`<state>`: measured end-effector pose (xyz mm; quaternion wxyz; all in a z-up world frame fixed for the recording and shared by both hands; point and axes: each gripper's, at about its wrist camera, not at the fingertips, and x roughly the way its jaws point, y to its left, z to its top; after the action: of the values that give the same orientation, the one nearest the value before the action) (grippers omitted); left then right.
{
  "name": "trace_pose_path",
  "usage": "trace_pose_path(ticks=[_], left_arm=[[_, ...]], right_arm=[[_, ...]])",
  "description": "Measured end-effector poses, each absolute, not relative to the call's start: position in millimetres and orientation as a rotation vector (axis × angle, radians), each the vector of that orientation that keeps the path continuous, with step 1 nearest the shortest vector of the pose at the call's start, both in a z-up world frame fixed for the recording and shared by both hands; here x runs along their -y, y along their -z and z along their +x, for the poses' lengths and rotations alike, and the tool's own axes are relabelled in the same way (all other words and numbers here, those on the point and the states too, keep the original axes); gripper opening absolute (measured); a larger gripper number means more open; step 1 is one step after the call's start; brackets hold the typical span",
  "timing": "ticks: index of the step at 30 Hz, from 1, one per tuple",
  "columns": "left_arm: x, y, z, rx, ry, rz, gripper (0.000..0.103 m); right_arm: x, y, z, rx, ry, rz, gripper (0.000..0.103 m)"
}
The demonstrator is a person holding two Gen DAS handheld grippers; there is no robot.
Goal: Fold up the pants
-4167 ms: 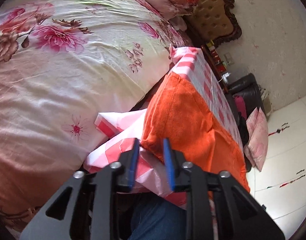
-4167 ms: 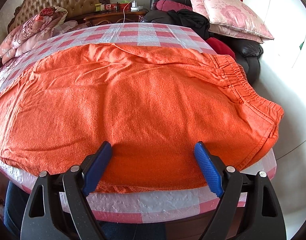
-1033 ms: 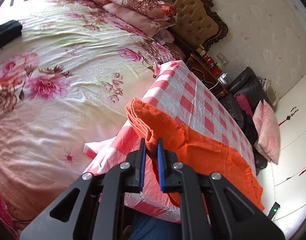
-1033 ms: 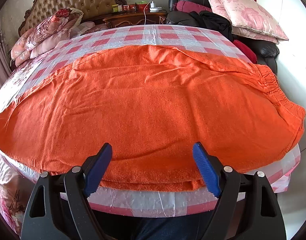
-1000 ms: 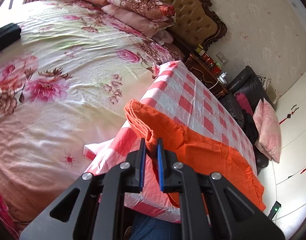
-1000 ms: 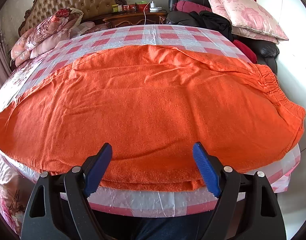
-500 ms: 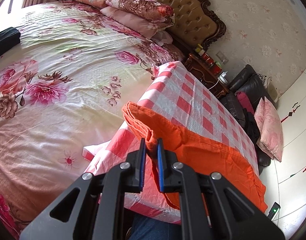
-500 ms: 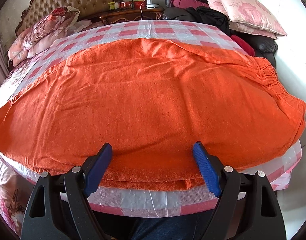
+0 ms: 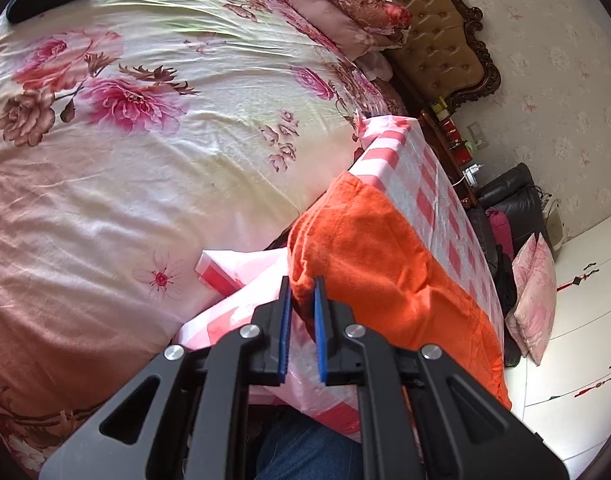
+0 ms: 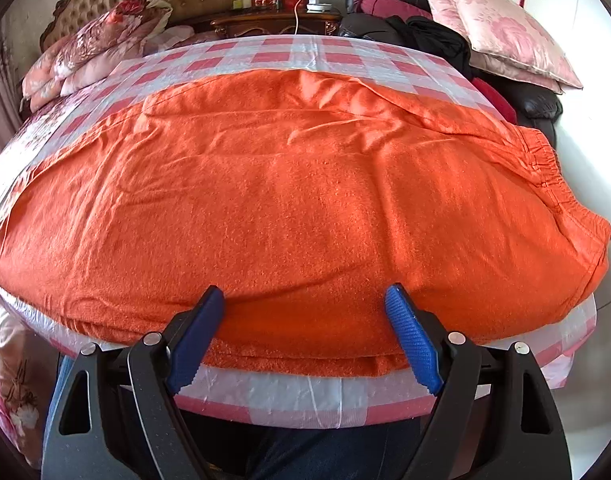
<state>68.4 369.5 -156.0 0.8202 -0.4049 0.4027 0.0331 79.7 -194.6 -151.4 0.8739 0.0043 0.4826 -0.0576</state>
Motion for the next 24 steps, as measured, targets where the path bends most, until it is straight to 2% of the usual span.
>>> trace_pose_path(ticks=[6, 7, 8, 9, 10, 14, 16, 17, 20, 24], left_arm=[[-387, 174, 90, -0.894, -0.013, -0.937, 0.01], [-387, 176, 89, -0.902, -0.013, -0.947, 0.013], [-391, 177, 85, -0.902, -0.025, -0.958, 0.019], [-396, 176, 78, -0.896, -0.066, -0.955, 0.039], [-400, 172, 73, -0.882, -0.121, -0.933, 0.044], [-386, 127, 77, -0.797, -0.164, -0.687, 0.042], [-357, 107, 97, -0.791, -0.114, -0.526, 0.034], [-338, 101, 108, -0.796, -0.088, -0.438, 0.034], [-284, 99, 153, -0.841, 0.005, -0.265, 0.033], [-235, 109, 201, -0.903, 0.043, -0.21, 0.027]], right_arm=[[182, 152, 76, -1.033, 0.088, -0.024, 0.079], [182, 151, 76, -1.036, 0.091, -0.031, 0.079], [182, 150, 76, -1.04, 0.088, -0.031, 0.079], [185, 148, 75, -1.045, 0.085, -0.025, 0.079], [187, 146, 73, -1.043, 0.084, -0.019, 0.079], [220, 118, 68, -0.961, 0.105, -0.01, 0.079], [256, 107, 72, -0.913, 0.181, -0.006, 0.079], [272, 105, 74, -0.902, 0.205, 0.007, 0.079], [337, 101, 82, -0.869, 0.267, 0.064, 0.079], [407, 118, 98, -0.925, 0.369, 0.072, 0.079]])
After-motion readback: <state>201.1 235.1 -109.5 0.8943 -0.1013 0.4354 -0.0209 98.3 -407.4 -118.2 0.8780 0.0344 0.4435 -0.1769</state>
